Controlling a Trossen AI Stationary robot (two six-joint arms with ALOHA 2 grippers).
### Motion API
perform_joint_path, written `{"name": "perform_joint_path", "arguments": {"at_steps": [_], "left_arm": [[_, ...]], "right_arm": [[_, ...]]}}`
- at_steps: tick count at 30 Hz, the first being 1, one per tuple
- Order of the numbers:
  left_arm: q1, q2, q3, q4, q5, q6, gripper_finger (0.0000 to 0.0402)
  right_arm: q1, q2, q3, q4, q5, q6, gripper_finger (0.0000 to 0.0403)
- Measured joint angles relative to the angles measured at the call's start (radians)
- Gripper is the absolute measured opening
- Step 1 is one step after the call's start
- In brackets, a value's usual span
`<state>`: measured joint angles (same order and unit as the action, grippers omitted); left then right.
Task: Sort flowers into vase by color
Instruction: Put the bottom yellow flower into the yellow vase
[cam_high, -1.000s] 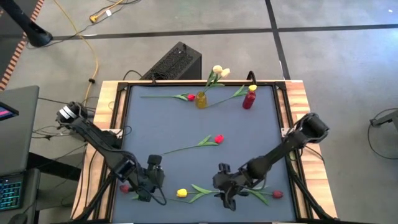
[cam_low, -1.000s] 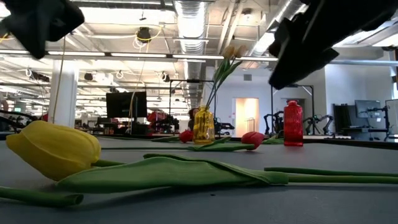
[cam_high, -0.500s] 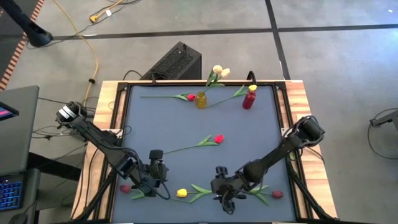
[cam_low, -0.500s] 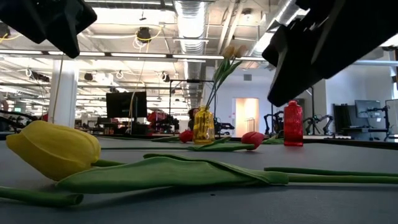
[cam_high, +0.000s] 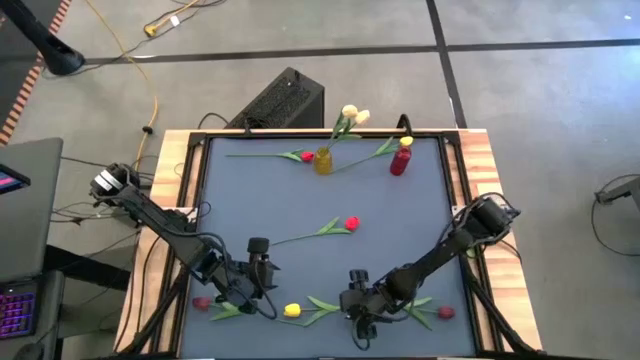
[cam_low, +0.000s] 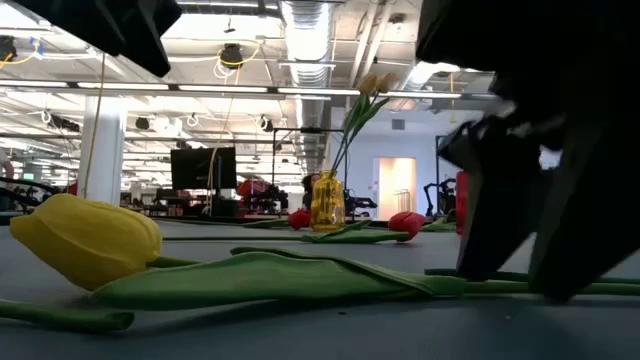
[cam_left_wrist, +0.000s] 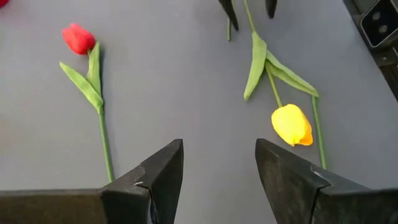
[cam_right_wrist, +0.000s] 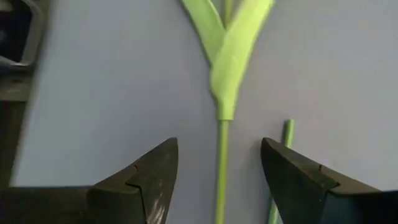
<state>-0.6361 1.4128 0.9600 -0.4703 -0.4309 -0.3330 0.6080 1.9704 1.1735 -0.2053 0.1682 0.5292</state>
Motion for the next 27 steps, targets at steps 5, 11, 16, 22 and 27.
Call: {"name": "perform_joint_path", "arguments": {"at_steps": [5, 11, 16, 22, 27], "left_arm": [[0.013, 0.000, 0.000, 0.003, 0.016, 0.000, 0.0190], [0.013, 0.000, 0.000, 0.006, 0.025, 0.000, 0.0190], [0.013, 0.000, 0.000, 0.006, 0.025, 0.000, 0.0190], [0.013, -0.002, 0.000, 0.018, 0.026, -0.001, 0.0190], [0.016, -0.055, 0.000, 0.032, 0.020, 0.001, 0.0190]], "right_arm": [[0.007, 0.024, 0.005, -0.019, 0.014, 0.058, 0.0202], [0.021, 0.016, 0.005, -0.067, 0.020, 0.100, 0.0092], [0.029, 0.011, 0.016, -0.081, -0.001, 0.104, 0.0016], [0.023, -0.029, 0.045, -0.092, -0.045, 0.154, 0.0029], [0.013, -0.112, 0.036, -0.102, 0.038, 0.155, 0.0014]]}}
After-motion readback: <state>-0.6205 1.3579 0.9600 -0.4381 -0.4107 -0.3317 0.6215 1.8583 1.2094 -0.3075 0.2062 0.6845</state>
